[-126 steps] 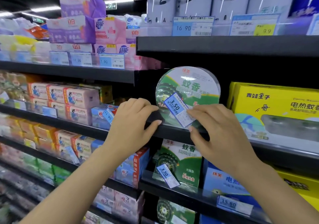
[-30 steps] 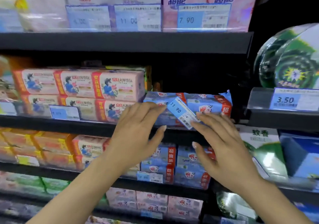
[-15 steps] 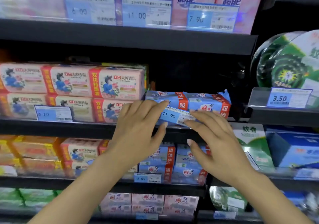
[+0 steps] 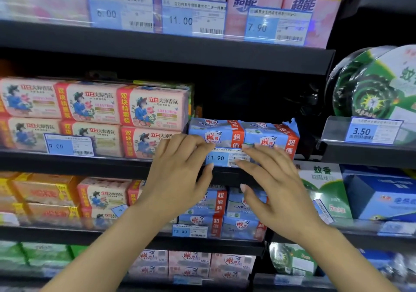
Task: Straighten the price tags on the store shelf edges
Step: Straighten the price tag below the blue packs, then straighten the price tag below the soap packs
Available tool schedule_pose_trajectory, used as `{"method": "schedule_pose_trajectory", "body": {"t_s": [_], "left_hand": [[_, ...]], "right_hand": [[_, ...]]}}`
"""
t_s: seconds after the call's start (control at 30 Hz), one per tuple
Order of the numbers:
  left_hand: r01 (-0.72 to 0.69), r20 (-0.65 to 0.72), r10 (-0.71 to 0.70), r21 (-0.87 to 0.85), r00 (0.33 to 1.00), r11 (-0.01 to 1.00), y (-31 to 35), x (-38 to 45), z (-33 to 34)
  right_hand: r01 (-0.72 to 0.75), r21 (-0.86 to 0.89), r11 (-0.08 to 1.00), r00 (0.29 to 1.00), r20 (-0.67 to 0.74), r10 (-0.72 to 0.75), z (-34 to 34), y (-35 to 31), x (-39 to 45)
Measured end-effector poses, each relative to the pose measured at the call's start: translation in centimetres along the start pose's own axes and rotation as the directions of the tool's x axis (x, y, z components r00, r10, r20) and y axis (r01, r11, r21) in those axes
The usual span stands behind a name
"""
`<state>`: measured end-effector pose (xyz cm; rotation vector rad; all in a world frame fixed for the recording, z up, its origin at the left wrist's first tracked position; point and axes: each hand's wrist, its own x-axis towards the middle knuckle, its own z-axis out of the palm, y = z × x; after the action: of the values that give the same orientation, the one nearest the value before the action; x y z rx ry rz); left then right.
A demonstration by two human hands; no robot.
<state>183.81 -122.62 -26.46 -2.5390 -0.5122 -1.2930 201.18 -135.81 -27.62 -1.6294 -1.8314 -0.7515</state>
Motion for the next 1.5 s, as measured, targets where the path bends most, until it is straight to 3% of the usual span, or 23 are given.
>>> {"method": "schedule_pose_trajectory", "body": {"t_s": [0.53,0.97,1.23,1.5], "left_hand": [[-0.011,-0.022,0.010,-0.061,1.000,0.998,-1.5,-1.9,-2.7],[0.263,0.140,-0.277,0.110,0.951,0.958,-4.0,-6.7,-8.1],[0.349,0.118,-0.381,0.226,0.917,0.910,-8.2,-9.4,-11.1],[0.334,0.085,-0.357,0.210,0.930,0.919,-16.2,-12.2,-14.0]], "right_hand": [[-0.020,0.088,0.996,0.998,-0.054,0.025,0.0,-2.1,1.1],[0.159,0.271,0.949,0.987,-0.047,-0.152,2.4,-5.5,4.0],[0.237,0.328,0.914,0.971,-0.050,-0.234,5.0,-8.9,6.9],[0.282,0.298,0.912,0.959,-0.054,-0.279,8.8,-15.0,11.2]]}}
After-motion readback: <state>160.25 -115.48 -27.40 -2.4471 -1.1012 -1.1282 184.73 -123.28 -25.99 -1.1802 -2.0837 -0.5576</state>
